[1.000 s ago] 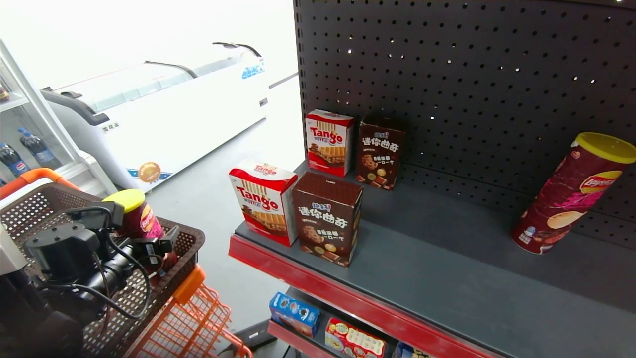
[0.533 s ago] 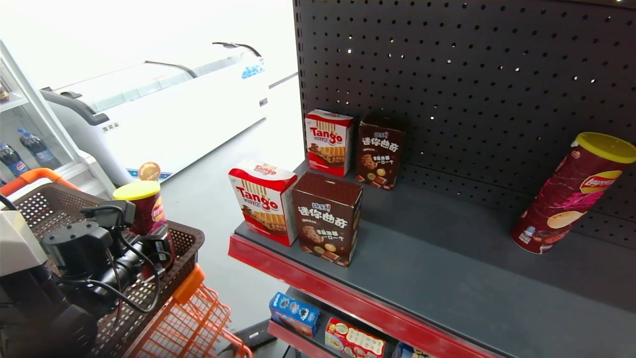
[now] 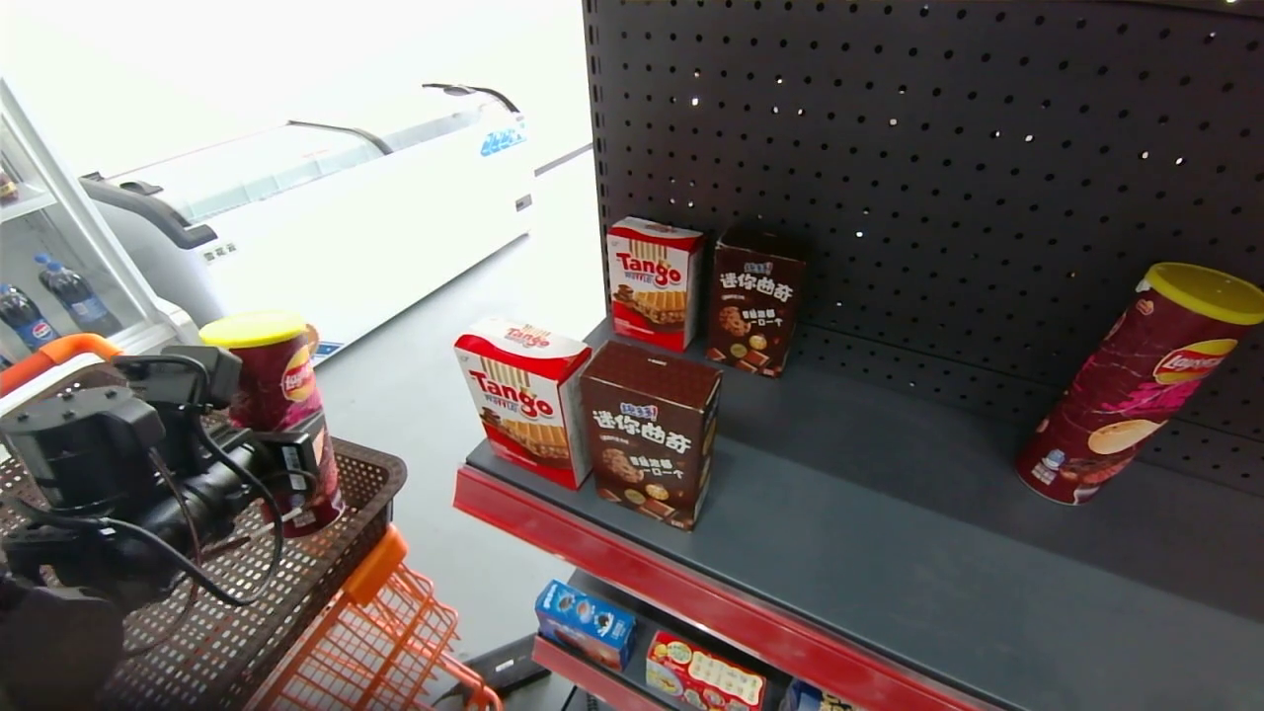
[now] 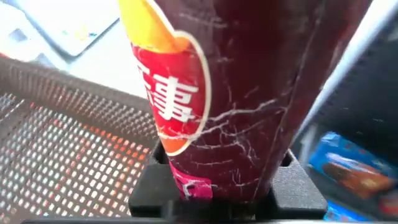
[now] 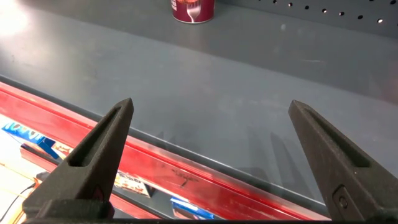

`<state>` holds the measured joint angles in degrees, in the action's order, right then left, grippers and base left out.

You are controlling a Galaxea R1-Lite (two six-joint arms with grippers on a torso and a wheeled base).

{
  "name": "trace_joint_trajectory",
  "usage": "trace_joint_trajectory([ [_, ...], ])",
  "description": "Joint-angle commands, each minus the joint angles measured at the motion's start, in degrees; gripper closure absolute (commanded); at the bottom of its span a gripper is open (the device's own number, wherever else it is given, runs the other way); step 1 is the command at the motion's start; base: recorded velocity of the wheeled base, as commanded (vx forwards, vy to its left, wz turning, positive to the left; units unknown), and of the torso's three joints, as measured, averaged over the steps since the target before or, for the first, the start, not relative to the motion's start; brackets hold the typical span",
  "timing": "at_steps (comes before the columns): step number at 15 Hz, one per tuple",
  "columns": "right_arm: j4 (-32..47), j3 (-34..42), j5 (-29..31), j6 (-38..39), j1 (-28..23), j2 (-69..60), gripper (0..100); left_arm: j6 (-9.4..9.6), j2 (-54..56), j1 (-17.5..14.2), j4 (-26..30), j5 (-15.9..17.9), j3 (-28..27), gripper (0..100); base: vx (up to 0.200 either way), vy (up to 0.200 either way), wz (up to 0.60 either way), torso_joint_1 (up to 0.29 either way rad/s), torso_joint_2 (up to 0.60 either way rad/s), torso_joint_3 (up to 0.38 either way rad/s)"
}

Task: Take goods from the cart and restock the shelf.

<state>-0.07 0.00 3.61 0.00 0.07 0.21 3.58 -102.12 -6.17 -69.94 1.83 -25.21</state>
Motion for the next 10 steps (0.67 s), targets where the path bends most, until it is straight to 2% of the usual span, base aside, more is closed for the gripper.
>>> trace_joint_trajectory([
  [1,0.0,0.0,0.0,0.0,0.0,0.1,0,0.28,17.0,1.0,9.7,5.3,-1.3,100,0.000,0.000,0.00,0.000,0.00,0.000],
  [6,0.0,0.0,0.0,0.0,0.0,0.1,0,0.72,21.3,2.6,9.6,6.2,1.0,100,0.000,0.000,0.00,0.000,0.00,0.000],
  [7,0.0,0.0,0.0,0.0,0.0,0.1,0,0.72,22.6,3.5,8.9,8.0,3.1,100,0.000,0.000,0.00,0.000,0.00,0.000],
  [9,0.0,0.0,0.0,0.0,0.0,0.1,0,0.20,27.8,8.5,10.3,15.1,4.9,100,0.000,0.000,0.00,0.000,0.00,0.000],
  [10,0.0,0.0,0.0,0.0,0.0,0.1,0,0.20,28.6,9.1,10.7,17.2,4.9,100,0.000,0.000,0.00,0.000,0.00,0.000],
])
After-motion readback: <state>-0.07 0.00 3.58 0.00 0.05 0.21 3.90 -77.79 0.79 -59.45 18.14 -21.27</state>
